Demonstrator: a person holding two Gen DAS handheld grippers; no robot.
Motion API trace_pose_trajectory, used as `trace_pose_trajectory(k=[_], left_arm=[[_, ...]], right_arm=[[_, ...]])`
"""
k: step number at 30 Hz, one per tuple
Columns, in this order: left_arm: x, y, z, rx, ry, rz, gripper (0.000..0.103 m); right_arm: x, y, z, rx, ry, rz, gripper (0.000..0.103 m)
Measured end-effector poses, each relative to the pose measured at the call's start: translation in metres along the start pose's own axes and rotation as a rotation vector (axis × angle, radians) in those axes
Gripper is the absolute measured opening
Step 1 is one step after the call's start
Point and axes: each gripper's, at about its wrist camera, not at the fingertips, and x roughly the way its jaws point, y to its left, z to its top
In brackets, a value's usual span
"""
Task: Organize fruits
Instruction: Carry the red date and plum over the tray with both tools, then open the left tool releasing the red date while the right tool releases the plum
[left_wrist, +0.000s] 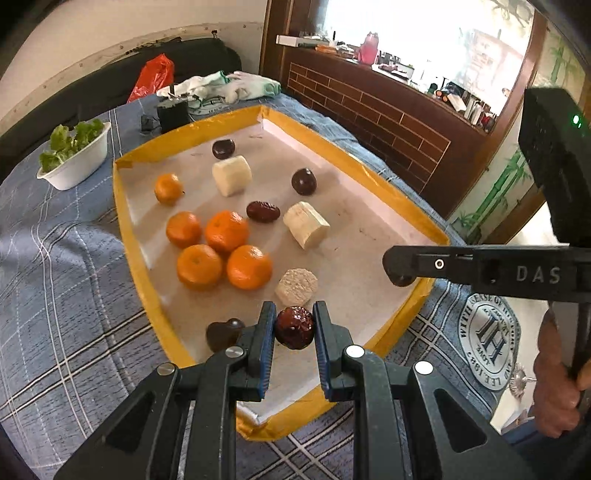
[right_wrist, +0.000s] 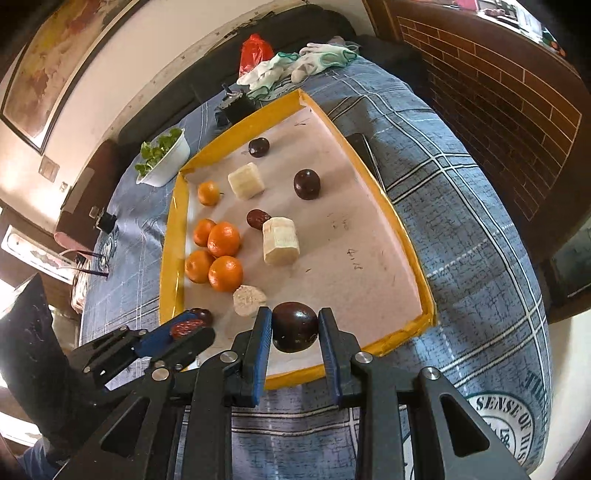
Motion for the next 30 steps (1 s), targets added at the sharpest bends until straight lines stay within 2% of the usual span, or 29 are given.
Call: trace_pose_trajectory(k=[7, 13, 30], left_arm=[[0.019, -0.011, -0.005, 0.061, 0.033, 0.051, 0.019], [0.027, -0.023, -0.011, 0.123, 0.046, 0.066, 0.019], [0.031, -0.025, -0.010, 0.173, 0.024, 0.111, 0.021]], right_arm=[[0.018, 0.002, 0.005, -0.040, 0.041, -0.006, 0.029], [0.031, 0.005, 0.007, -0.061, 0.070, -0.029, 0.029], [0.037, 0.011, 0.009, -0.098, 0.075, -0.079, 0.029]])
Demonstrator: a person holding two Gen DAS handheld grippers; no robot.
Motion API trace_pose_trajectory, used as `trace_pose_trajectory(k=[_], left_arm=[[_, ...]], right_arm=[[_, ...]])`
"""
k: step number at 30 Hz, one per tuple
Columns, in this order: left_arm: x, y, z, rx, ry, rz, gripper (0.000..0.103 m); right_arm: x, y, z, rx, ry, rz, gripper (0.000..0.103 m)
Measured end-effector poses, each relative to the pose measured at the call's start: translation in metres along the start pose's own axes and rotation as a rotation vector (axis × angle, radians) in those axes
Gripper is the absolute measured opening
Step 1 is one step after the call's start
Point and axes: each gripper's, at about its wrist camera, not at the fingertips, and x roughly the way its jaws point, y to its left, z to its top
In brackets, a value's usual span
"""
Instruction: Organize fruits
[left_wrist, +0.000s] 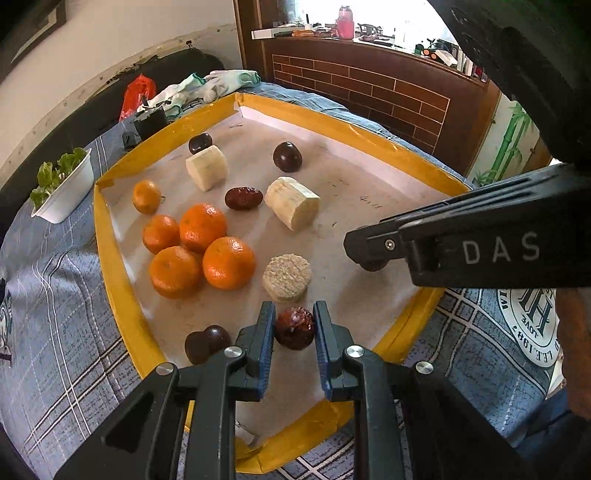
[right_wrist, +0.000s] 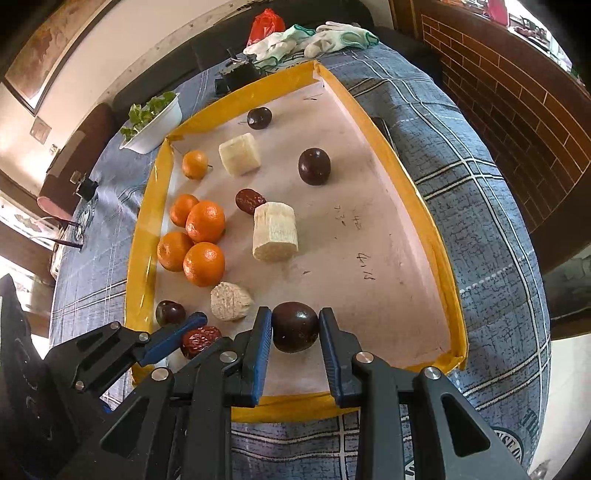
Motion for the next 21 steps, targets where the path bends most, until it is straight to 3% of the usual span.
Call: trace_pose_trajectory(k=[6, 12, 18, 20, 21], left_arm=[[-0.003, 0.000, 0.000, 0.005, -0.013, 0.005, 0.034], [-0.008, -0.002, 0.001, 0.015, -0.027, 0.010, 0.046], [-0.019, 0.001, 0.001, -0.003, -0.054, 0.019, 0.062], [-0.025, 0.004, 0.001, -0.013, -0.071, 0.027, 0.073], [-0.029, 0.006, 0.001, -0.024, -0.083, 0.036, 0.077]], right_arm=[[-0.003, -0.003, 0.000, 0.013, -0.006, -0.008, 0.030], [-0.014, -0.006, -0.003, 0.028, -0.042, -0.022, 0.048], [-0.031, -0.009, -0.006, 0.043, -0.099, -0.062, 0.050], [-0.038, -0.009, -0.008, 0.044, -0.128, -0.084, 0.055], [-0.042, -0.009, -0.009, 0.044, -0.142, -0.096, 0.063]])
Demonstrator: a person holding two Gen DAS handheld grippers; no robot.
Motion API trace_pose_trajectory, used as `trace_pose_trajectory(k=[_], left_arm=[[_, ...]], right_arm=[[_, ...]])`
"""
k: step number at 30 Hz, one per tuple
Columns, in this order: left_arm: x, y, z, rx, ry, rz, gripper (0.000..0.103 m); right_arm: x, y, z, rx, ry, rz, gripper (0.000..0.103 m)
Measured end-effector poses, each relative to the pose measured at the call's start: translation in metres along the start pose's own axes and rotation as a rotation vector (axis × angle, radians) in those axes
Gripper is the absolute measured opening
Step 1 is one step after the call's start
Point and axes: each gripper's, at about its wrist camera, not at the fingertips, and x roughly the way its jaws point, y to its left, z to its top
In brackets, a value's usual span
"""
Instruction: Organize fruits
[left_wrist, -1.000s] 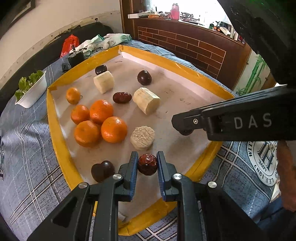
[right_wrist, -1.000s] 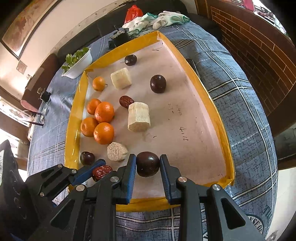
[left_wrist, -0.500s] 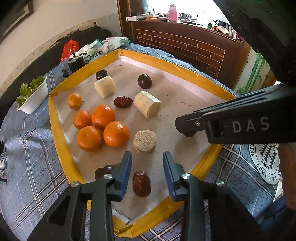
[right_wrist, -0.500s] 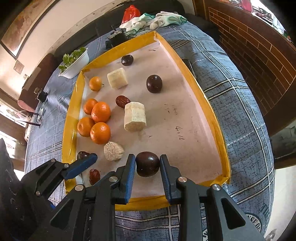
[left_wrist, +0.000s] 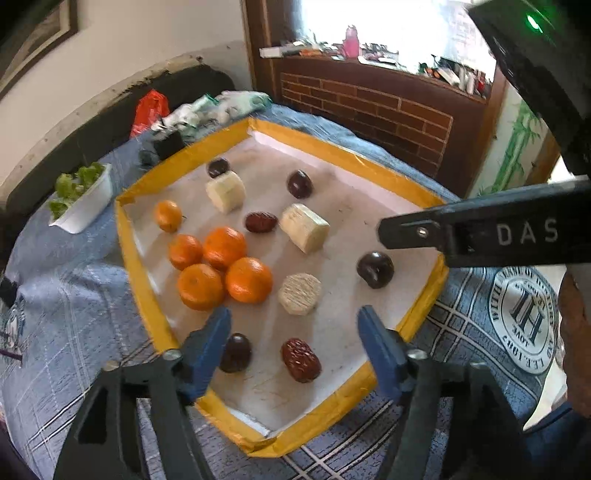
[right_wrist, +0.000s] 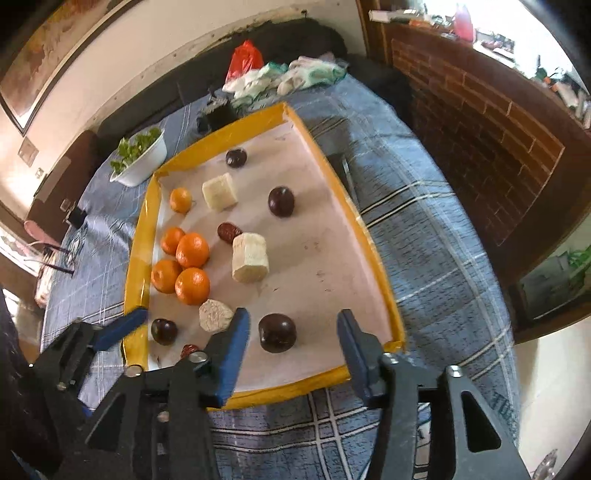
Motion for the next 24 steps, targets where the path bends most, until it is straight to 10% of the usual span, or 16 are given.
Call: trace_pose_trajectory(k=[8, 24], left_arm=[[-0.028, 0.032, 0.005, -0.090, -0.005, 0.137, 0.093], [-0.068, 0.061, -0.018, -0.088, 0.056, 0.166, 0.099]], right_arm=[[-0.026, 0.002, -0.006, 0.020, -0.084, -0.073, 0.091], [-0.047, 0.033, -0.040, 0.022, -0.090, -0.158, 0.092]])
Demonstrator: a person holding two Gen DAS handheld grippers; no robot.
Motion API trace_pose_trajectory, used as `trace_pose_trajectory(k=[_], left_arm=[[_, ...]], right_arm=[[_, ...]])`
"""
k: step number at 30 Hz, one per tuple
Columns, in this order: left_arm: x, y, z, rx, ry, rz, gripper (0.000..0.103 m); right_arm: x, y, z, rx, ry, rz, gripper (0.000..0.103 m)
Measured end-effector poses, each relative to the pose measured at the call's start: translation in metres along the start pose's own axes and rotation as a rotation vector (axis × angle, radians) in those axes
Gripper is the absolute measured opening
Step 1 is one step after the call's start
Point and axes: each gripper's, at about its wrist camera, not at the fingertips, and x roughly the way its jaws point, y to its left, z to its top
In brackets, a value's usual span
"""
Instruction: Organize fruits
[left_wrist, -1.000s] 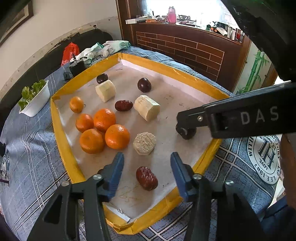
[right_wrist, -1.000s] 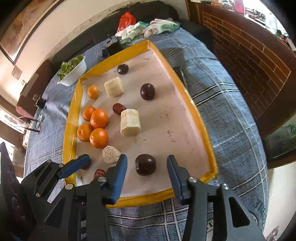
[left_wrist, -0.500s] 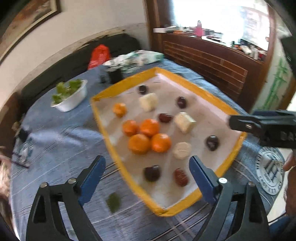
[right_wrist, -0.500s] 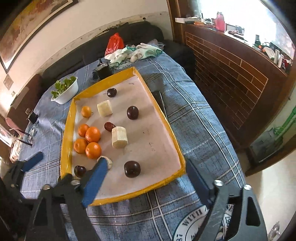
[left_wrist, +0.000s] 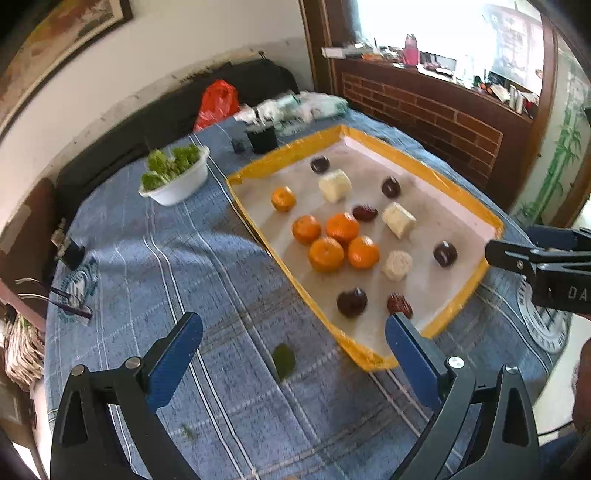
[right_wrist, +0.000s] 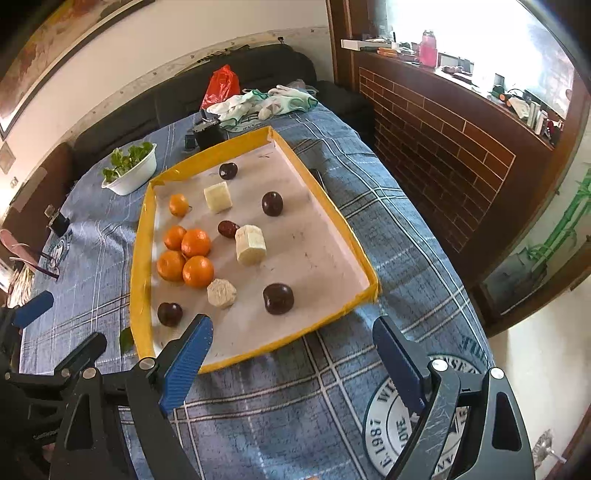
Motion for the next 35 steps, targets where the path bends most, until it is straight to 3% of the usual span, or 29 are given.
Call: trace_pose_trajectory(k=[6, 12, 17, 25, 35], left_arm=[[-0.003, -0.002, -0.010, 0.052, 0.033, -0.009, 0.099], [-0.006, -0.001, -0.022, 0.097, 0.033, 0.086, 0.099], [-0.006, 0.000, -0.031, 0.125, 0.038, 0.087, 0.099], [-0.011, 0.008, -0.041, 0.123, 0.036, 0.068, 0.099], [-0.019, 0.021, -0.061, 0.100, 0.058, -0.019, 0.099]], right_arm=[[-0.007, 0.011, -0.011, -0.003, 0.002, -0.020, 0.092], [-0.012, 0.021, -0.021, -0.006, 0.011, -0.035, 0.092], [-0.015, 0.032, -0.029, -0.012, 0.020, -0.043, 0.092], [-0.020, 0.046, -0.036, -0.026, 0.020, -0.054, 0.092], [-0.020, 0.068, -0.045, -0.041, 0.022, -0.042, 0.092]])
